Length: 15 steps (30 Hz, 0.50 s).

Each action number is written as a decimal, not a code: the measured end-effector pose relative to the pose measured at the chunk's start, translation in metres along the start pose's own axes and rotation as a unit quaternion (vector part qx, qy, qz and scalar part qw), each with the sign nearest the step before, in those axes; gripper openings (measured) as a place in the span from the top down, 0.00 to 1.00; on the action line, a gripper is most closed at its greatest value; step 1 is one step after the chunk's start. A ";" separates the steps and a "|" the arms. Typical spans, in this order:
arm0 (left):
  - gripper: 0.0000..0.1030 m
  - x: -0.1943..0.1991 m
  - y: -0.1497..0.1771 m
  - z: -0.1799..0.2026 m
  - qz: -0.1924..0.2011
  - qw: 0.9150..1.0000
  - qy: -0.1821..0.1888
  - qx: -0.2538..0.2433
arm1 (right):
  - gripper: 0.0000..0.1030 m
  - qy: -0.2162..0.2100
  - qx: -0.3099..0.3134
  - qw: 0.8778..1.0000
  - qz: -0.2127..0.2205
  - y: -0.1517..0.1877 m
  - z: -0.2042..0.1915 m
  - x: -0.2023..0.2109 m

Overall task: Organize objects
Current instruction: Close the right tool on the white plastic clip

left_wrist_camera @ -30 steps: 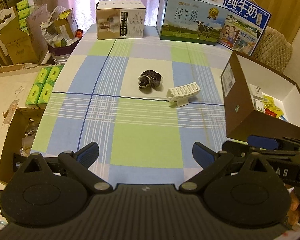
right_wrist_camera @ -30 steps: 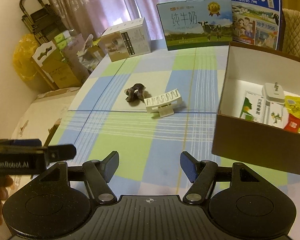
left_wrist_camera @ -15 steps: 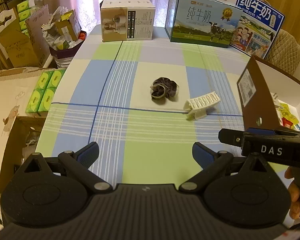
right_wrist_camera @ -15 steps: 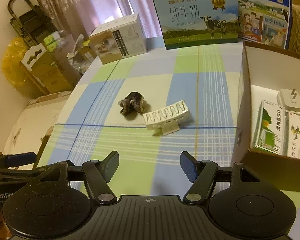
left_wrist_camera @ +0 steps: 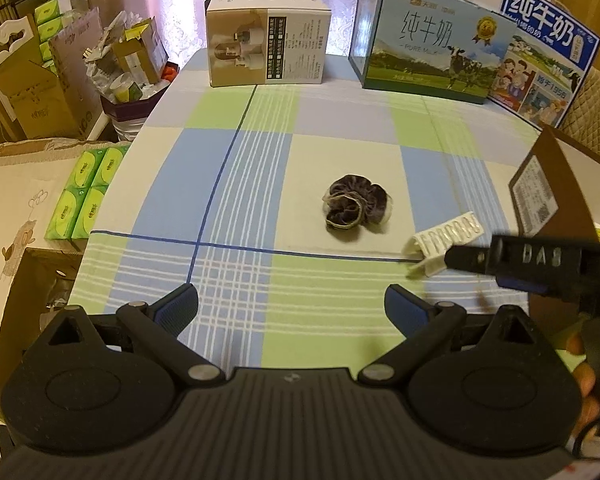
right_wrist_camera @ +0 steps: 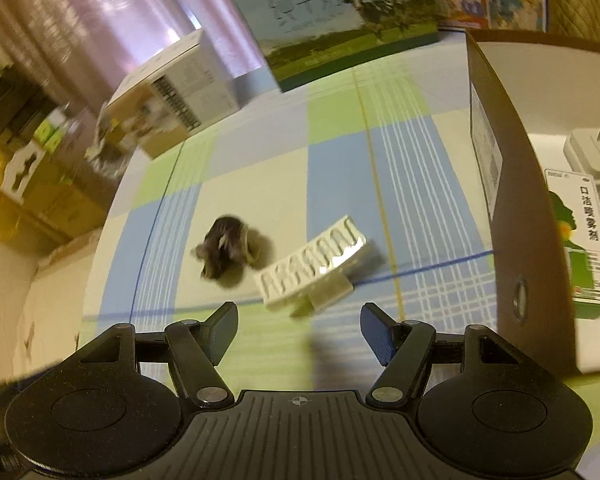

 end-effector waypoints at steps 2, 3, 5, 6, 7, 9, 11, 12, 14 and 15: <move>0.05 -0.006 -0.002 0.000 0.000 1.000 -0.001 0.000 | 0.37 0.002 -0.025 1.000 0.007 -0.006 0.002 -0.007; 0.05 -0.008 -0.003 0.000 0.000 1.000 -0.001 0.001 | 0.37 0.002 -0.035 0.999 0.009 -0.009 0.003 -0.010; 0.05 -0.013 -0.005 -0.001 -0.001 1.000 0.001 0.003 | 0.37 0.010 -0.056 0.998 0.013 -0.015 0.006 -0.017; 0.05 -0.016 -0.005 -0.001 -0.002 1.000 0.000 0.004 | 0.37 0.015 -0.063 0.998 0.012 -0.017 0.008 -0.021; 0.05 -0.018 -0.006 -0.002 -0.002 1.000 -0.002 0.005 | 0.37 0.021 -0.069 0.997 0.011 -0.019 0.010 -0.025; 0.05 -0.023 -0.008 -0.003 -0.003 1.000 -0.002 0.007 | 0.37 0.029 -0.083 0.996 0.006 -0.021 0.014 -0.033; 0.05 -0.026 -0.010 -0.003 -0.002 1.000 -0.002 0.009 | 0.37 0.029 -0.092 0.995 0.003 -0.022 0.017 -0.038; 0.05 -0.029 -0.010 -0.003 -0.002 1.000 -0.003 0.008 | 0.37 0.032 -0.090 0.995 0.001 -0.022 0.018 -0.042; 0.05 -0.032 -0.012 -0.003 -0.002 1.000 -0.004 0.008 | 0.37 0.036 -0.078 0.996 -0.003 -0.023 0.019 -0.046; 0.06 -0.034 -0.012 -0.002 -0.002 1.000 -0.004 0.008 | 0.37 0.037 -0.070 0.997 -0.004 -0.024 0.019 -0.048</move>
Point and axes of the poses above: each gripper's, at about its wrist camera, not at the fingertips, and x roughly against the way its jaws point, z to its right, y to its underside, the point moved 5 cm from there along -x, roughly the way its jaws point, and after that the axes turned 8 degrees about -y, right-handed, at the moved point
